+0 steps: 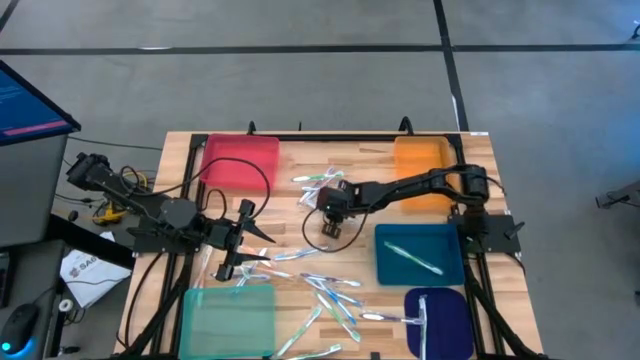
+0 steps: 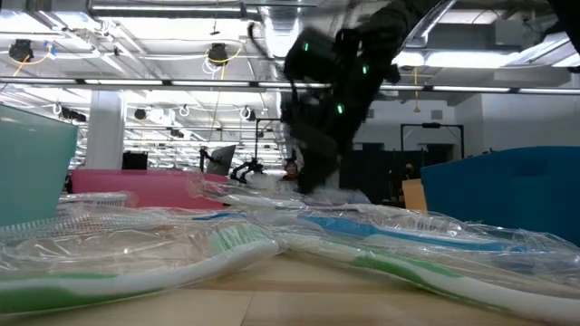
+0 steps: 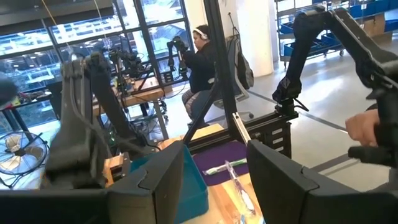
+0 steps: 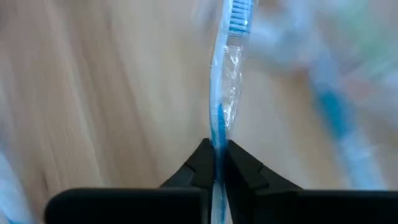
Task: Pick & Place Toothbrushes
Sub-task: Put the blue toothbrush into the green bin
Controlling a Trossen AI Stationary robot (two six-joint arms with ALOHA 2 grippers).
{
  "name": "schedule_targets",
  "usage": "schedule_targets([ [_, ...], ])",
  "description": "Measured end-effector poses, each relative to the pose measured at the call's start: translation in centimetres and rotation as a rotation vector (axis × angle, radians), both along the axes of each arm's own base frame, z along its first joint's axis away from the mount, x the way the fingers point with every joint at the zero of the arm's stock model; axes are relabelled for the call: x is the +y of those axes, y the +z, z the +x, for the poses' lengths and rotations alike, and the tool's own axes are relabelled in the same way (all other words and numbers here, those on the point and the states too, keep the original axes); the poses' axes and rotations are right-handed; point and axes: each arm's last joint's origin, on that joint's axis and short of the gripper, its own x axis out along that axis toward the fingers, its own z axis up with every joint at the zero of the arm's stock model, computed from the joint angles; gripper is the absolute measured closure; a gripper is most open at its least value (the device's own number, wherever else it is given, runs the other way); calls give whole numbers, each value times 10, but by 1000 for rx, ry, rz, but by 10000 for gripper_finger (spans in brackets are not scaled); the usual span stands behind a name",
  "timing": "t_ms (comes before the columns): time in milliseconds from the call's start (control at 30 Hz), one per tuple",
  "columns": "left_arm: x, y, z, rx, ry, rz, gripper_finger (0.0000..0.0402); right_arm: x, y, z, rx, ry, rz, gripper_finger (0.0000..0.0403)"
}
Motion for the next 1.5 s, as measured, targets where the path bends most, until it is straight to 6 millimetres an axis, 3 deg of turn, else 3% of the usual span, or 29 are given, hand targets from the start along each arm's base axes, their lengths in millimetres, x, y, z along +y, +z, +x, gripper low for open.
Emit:
schedule_targets([
  [167, 0, -2, 0, 27, -1, -38, 229, 11, 28, -3, -80, 15, -75, 396],
  [400, -3, -10, 6, 79, 7, -6, 229, 29, 70, -18, -321, 68, -199, 392],
  [633, -7, -23, 19, 131, 74, 18, 229, 40, 96, -52, -739, 230, -135, 397],
  [867, -3, -21, 22, 84, 232, 21, 229, 53, 110, -80, -1151, 396, -49, 397],
  [1000, -2, -16, 23, 44, 235, -10, 229, 69, 112, -76, -1230, 451, -60, 397],
  [1200, -7, -16, 31, -4, 142, -35, 229, 83, 108, -55, -1215, 492, -70, 397],
  [1500, 0, -22, 39, 25, 184, -21, 229, 100, 98, -21, -1157, 548, -45, 397],
])
